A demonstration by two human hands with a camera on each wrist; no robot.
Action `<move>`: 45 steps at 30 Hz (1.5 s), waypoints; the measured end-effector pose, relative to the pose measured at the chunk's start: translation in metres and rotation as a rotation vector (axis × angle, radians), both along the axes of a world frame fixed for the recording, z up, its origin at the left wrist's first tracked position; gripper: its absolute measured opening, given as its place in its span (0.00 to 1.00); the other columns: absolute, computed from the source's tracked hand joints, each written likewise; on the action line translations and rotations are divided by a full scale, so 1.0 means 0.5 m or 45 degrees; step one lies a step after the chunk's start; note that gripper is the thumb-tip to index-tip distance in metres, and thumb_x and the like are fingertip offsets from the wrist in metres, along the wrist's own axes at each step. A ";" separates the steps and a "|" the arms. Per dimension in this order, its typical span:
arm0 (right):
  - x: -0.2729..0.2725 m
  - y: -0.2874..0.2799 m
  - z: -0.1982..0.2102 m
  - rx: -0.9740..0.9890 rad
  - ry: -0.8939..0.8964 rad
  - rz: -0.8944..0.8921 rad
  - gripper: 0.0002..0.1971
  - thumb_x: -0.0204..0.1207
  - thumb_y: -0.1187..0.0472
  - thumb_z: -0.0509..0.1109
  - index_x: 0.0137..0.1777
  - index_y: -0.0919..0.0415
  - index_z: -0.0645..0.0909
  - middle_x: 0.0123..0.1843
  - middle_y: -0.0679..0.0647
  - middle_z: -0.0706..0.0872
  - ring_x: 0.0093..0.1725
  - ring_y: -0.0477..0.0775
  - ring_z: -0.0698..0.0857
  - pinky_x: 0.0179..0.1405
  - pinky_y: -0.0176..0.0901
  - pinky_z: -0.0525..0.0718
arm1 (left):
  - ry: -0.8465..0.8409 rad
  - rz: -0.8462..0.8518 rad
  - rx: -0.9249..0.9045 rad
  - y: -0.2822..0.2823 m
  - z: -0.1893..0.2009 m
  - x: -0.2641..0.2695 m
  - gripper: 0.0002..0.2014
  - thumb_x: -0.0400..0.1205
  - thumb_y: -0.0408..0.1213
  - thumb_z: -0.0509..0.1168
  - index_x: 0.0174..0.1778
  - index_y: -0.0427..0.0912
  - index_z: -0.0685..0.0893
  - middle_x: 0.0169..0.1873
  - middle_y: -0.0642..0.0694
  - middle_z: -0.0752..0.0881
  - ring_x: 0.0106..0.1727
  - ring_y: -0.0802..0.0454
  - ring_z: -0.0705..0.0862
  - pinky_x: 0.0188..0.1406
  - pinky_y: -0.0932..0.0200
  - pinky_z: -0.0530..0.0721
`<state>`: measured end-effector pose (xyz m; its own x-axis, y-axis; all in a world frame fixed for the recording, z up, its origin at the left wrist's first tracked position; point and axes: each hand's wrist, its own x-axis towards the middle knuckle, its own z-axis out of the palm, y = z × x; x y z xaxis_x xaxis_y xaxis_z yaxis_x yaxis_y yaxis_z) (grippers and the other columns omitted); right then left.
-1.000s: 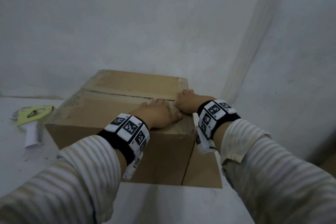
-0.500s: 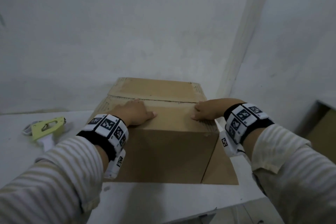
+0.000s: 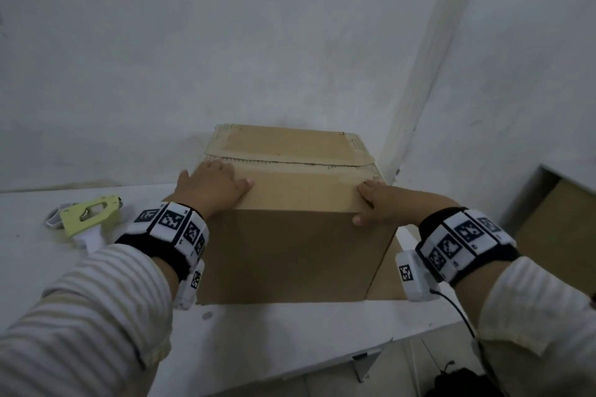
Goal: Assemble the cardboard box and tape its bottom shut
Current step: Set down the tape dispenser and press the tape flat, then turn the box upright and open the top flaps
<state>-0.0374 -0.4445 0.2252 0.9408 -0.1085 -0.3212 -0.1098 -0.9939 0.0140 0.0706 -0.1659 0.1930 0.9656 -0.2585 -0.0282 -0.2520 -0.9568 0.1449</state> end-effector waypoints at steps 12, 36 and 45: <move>-0.001 -0.022 -0.043 0.452 -0.434 -0.171 0.49 0.71 0.44 0.75 0.84 0.62 0.51 0.85 0.56 0.52 0.84 0.56 0.54 0.80 0.45 0.55 | -0.261 0.407 -0.545 0.008 -0.003 -0.039 0.22 0.85 0.43 0.50 0.73 0.44 0.76 0.74 0.42 0.75 0.72 0.39 0.76 0.71 0.46 0.73; -0.023 -0.021 -0.138 1.028 -0.924 -0.451 0.45 0.69 0.44 0.75 0.81 0.54 0.57 0.76 0.57 0.63 0.75 0.59 0.68 0.72 0.54 0.71 | -0.256 0.659 -1.410 0.021 -0.069 -0.149 0.24 0.88 0.48 0.44 0.74 0.41 0.71 0.73 0.38 0.75 0.73 0.40 0.72 0.73 0.50 0.67; 0.038 -0.014 -0.020 1.027 -1.135 -0.401 0.40 0.76 0.45 0.69 0.82 0.54 0.54 0.81 0.57 0.57 0.79 0.59 0.63 0.75 0.51 0.66 | -0.429 0.673 -1.138 0.014 0.044 -0.132 0.26 0.87 0.54 0.42 0.68 0.38 0.71 0.65 0.36 0.79 0.64 0.37 0.78 0.57 0.48 0.71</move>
<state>-0.0183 -0.4515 0.2151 0.8339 -0.4376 0.3363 -0.0027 -0.6126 -0.7904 0.0044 -0.1590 0.2150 0.8836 0.3957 0.2503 0.0028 -0.5391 0.8422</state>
